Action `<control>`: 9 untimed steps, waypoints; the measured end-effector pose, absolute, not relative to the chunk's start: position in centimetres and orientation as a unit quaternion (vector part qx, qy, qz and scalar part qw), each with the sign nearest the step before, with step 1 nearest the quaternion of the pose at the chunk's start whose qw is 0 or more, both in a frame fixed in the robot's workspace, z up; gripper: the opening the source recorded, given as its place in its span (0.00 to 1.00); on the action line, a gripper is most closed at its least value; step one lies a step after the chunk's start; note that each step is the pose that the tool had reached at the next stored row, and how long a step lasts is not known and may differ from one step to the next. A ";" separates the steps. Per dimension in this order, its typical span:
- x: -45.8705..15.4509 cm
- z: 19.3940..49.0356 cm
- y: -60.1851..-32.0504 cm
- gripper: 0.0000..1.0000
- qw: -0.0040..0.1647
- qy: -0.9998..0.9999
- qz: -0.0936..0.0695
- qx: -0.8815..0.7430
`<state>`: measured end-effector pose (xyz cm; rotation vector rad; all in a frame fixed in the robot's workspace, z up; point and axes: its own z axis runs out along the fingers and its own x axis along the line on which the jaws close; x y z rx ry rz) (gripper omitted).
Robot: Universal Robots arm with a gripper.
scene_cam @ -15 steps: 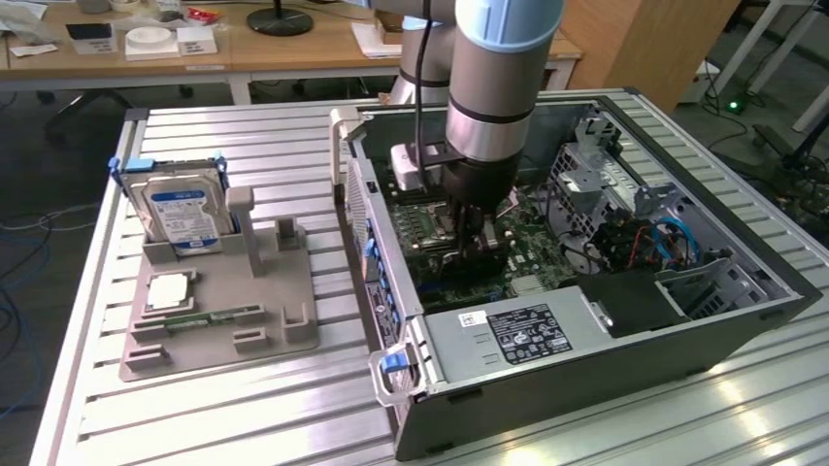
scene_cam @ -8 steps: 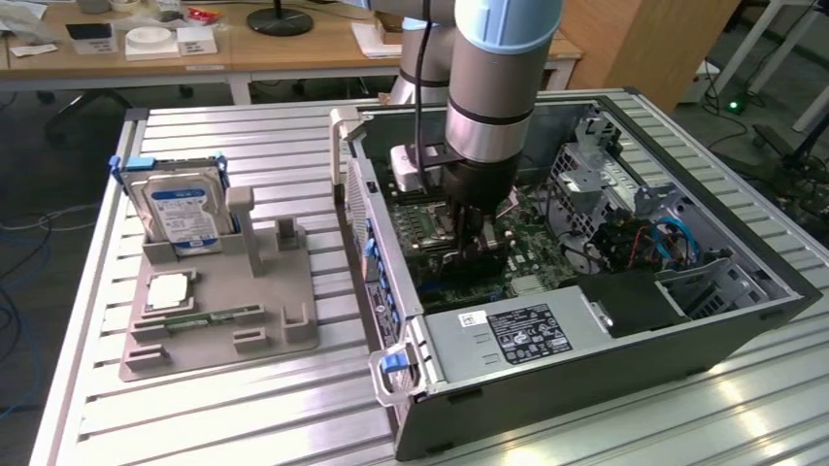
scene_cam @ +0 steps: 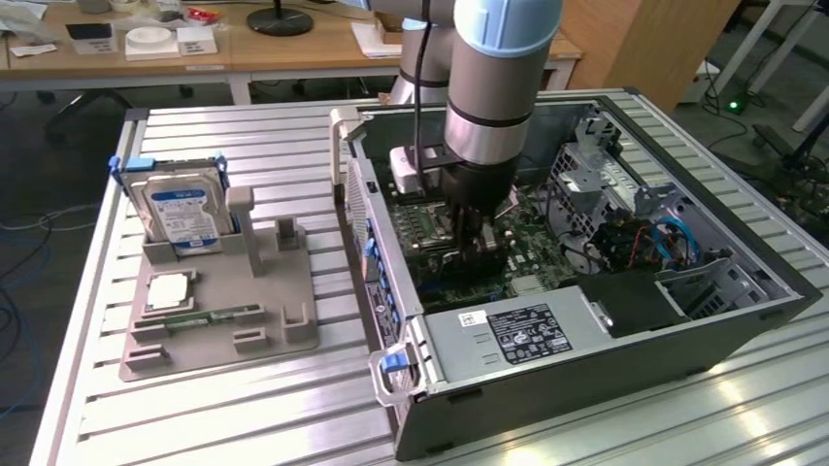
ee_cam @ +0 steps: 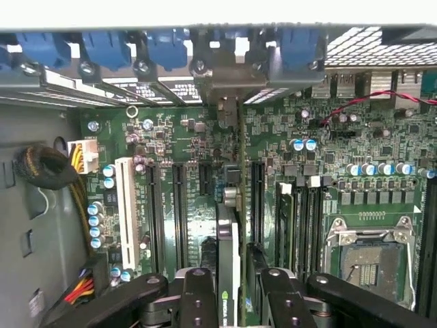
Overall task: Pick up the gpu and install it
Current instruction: 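Insert the gpu into the slot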
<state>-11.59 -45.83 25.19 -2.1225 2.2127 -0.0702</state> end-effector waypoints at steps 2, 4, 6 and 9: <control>-11.6 25.6 -45.8 0.31 0.039 0.721 -0.024 -0.691; -11.7 26.0 -45.8 0.31 0.040 0.721 -0.025 -0.691; -11.7 26.6 -45.8 0.31 0.041 0.721 -0.027 -0.691; -11.7 27.3 -45.8 0.31 0.043 0.721 -0.029 -0.691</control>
